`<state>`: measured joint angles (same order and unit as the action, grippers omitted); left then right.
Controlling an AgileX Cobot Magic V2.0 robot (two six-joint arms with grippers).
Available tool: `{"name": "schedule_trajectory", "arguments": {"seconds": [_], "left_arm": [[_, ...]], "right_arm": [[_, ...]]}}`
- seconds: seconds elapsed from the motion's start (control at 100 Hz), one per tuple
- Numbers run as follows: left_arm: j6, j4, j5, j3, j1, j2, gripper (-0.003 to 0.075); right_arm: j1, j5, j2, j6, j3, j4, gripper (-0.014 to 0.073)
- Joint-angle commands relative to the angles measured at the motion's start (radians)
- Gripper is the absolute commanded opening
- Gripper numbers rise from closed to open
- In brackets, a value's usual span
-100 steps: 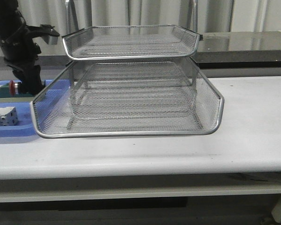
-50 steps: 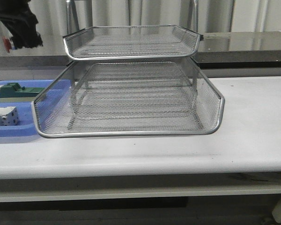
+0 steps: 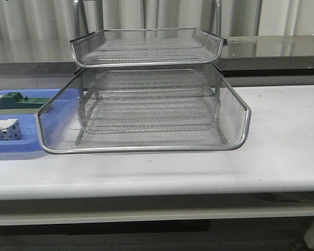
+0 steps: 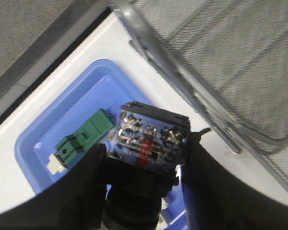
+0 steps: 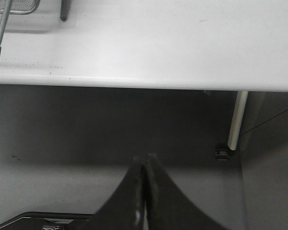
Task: Place button on rack with both arms
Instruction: 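Carry the button over the pulled-out tray and lower it in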
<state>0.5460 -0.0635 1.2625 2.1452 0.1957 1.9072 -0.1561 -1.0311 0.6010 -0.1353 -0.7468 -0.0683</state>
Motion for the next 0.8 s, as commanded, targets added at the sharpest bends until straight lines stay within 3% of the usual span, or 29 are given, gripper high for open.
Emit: {"name": "schedule_trajectory", "arguments": {"seconds": [0.0,0.17,0.44,0.79], "left_arm": [[-0.015,-0.018,0.003,-0.049,0.050,-0.106,-0.0020],[-0.015,-0.071,0.003,-0.187,0.164,-0.158,-0.0020],[-0.015,-0.075,-0.005,-0.280,0.358,-0.134,-0.0020],[-0.013,-0.079,-0.011,-0.281,0.437,0.008,-0.0020]], "right_arm": [[0.002,0.047,0.002,0.003,-0.035,-0.021,-0.0067],[0.002,0.047,0.002,0.003,-0.035,-0.021,-0.0067],[0.002,0.047,0.002,0.003,-0.035,-0.021,-0.0067],[0.002,0.047,0.002,0.003,-0.035,-0.021,-0.0067]]}}
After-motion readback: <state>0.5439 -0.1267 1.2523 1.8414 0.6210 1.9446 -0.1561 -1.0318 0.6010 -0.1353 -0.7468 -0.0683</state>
